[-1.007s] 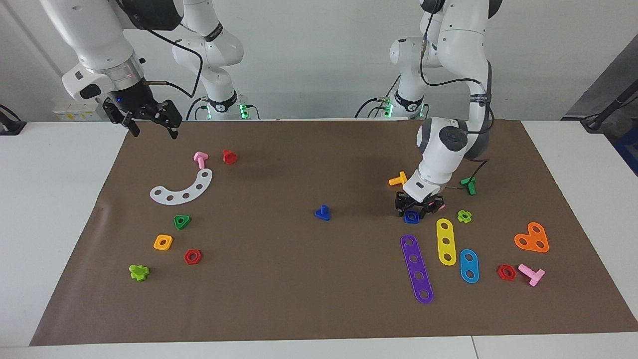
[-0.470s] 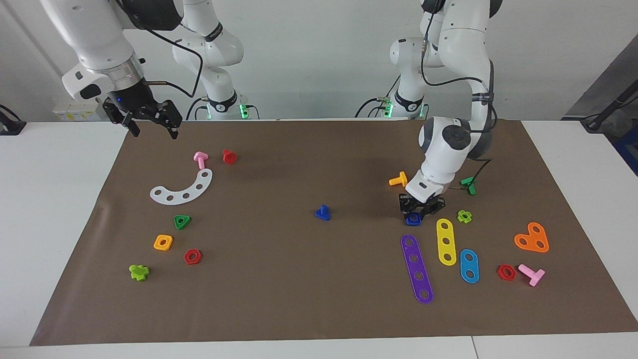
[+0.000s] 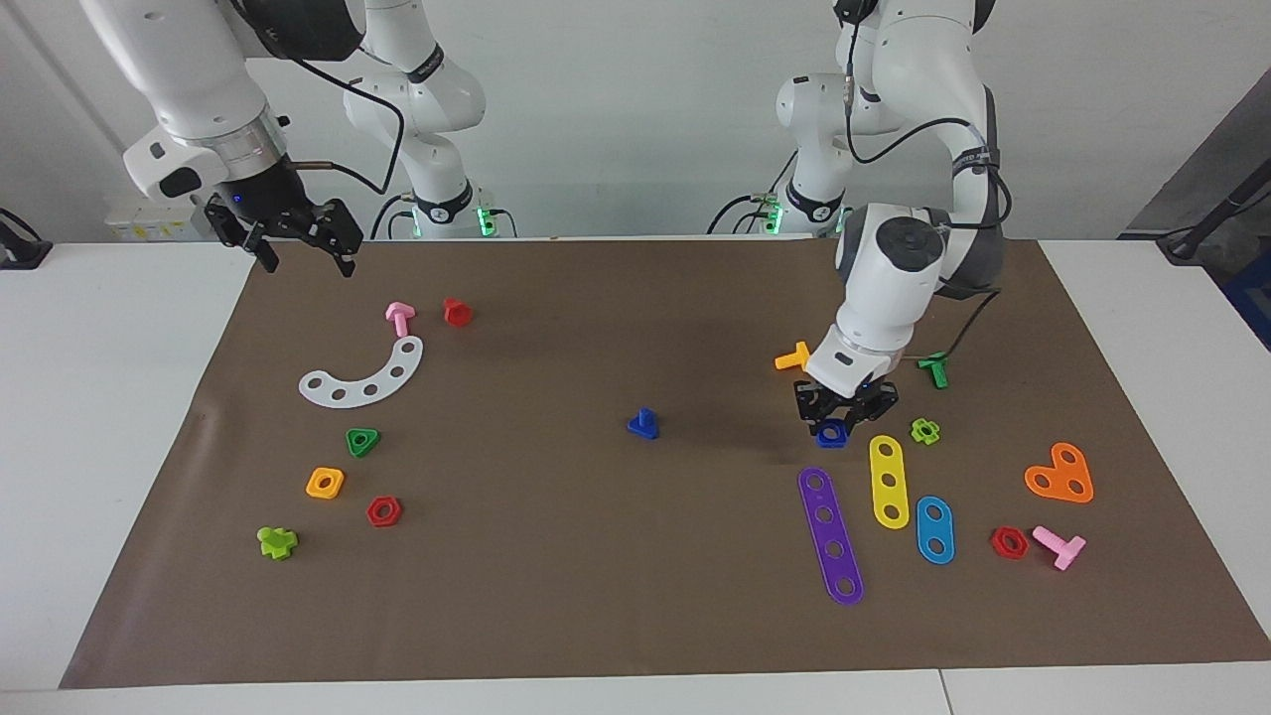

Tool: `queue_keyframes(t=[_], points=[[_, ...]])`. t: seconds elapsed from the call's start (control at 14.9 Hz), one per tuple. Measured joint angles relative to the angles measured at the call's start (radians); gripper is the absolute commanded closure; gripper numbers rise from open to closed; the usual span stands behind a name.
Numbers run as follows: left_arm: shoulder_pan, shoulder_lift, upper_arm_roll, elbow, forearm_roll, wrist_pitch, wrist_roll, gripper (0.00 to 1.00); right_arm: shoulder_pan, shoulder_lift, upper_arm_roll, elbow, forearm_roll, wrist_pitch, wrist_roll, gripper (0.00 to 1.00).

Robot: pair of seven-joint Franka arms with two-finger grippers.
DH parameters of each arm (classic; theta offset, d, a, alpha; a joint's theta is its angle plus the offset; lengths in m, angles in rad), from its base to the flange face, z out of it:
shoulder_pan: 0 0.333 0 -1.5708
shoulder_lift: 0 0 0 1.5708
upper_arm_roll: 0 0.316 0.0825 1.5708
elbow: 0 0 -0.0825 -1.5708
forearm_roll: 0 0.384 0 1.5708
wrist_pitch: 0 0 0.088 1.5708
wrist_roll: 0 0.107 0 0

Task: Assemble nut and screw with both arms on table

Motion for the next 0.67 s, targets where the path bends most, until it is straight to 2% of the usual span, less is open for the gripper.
queue_keyframes(t=[0.27, 0.67], points=[[-0.056, 0.019, -0.091, 0.053, 0.015, -0.017, -0.18, 0.83, 0.0, 0.0, 0.0, 0.0, 0.0, 0.0, 0.0, 0.0], [-0.194, 0.064, -0.107, 0.126, 0.016, -0.019, -0.342, 0.84, 0.0, 0.0, 0.0, 0.0, 0.0, 0.0, 0.0, 0.0]])
